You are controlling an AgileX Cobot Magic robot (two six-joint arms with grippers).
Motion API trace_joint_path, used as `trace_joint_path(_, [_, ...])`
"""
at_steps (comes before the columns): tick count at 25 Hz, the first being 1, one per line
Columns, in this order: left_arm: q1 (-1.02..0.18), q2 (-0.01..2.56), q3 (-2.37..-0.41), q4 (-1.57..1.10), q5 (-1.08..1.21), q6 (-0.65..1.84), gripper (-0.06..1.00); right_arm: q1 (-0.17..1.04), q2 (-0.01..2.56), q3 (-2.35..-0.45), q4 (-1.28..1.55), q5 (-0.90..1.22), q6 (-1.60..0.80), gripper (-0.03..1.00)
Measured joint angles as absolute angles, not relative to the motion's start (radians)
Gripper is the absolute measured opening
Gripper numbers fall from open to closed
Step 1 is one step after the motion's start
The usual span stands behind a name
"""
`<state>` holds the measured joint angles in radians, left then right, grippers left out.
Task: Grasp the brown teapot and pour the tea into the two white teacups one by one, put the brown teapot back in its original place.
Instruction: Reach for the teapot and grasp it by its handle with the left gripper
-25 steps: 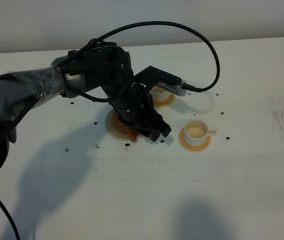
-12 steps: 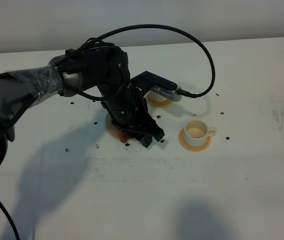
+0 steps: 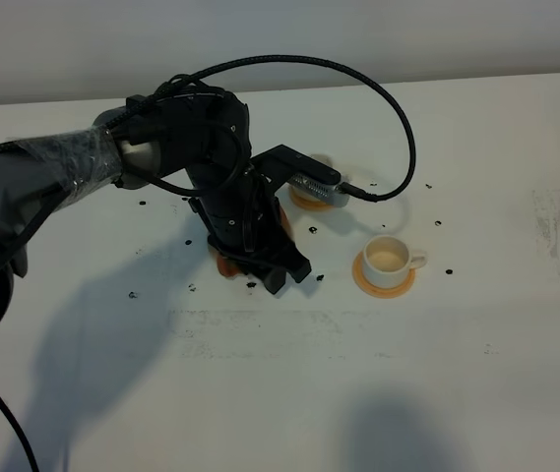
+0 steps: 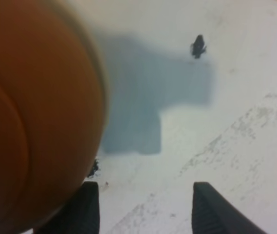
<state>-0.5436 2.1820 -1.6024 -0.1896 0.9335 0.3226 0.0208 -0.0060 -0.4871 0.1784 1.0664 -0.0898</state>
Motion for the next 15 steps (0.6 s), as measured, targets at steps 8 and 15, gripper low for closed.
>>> trace_joint_path(8, [-0.533,2.182,-1.602,-0.174,0.96,0.35,0.44,0.021,-0.006,-0.487,0.178,1.066,-0.09,0.2])
trace_joint_path(15, [-0.524,2.182,-1.602,-0.152,0.975,0.372,0.44,0.021,-0.006,-0.487,0.178,1.066,-0.09,0.2])
